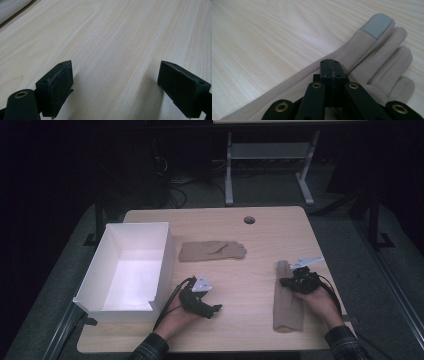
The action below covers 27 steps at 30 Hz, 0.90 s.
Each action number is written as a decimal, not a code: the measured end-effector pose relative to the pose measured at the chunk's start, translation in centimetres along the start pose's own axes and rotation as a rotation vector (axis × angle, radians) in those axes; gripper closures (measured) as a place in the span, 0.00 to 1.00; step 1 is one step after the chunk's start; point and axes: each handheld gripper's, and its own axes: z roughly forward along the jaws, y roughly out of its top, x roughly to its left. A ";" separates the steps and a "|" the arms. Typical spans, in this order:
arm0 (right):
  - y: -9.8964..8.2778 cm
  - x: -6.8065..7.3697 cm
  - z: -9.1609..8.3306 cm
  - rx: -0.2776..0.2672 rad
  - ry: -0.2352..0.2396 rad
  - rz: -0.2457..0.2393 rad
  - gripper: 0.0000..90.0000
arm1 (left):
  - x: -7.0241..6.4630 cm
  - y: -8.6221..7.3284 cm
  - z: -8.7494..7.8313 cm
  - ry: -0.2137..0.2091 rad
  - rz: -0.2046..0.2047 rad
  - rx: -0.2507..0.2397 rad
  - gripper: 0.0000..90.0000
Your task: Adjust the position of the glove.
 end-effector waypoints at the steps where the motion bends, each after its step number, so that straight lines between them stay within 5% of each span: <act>1: 0.0 0.0 0.0 0.000 0.000 0.000 1.00 | 0.0 0.0 0.0 0.000 0.000 0.000 0.14; 16: 0.8 2.3 0.8 -0.001 0.023 -0.077 0.99 | 0.0 0.0 0.0 0.001 0.006 0.002 0.14; 20: 0.7 1.9 -0.7 -0.071 0.021 -0.088 0.88 | 0.0 0.0 0.0 0.004 0.001 -0.001 0.14; 27: -0.5 -0.8 -2.0 -0.116 -0.090 -0.007 0.63 | -0.1 0.0 0.0 0.003 -0.002 -0.002 0.14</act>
